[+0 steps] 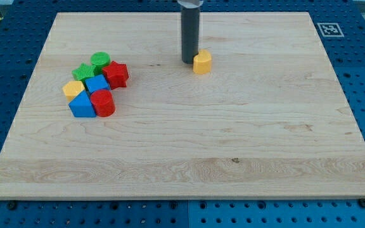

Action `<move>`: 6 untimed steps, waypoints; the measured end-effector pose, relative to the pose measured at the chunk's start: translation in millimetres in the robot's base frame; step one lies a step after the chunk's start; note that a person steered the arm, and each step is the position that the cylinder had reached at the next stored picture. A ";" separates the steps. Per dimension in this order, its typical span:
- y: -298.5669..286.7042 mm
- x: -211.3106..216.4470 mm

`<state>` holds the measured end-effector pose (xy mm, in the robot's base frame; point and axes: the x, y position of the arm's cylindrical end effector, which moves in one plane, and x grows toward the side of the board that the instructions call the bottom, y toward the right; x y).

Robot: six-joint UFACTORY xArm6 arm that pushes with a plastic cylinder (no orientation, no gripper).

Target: Move the yellow heart down a bit

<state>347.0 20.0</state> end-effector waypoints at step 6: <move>53.1 0.7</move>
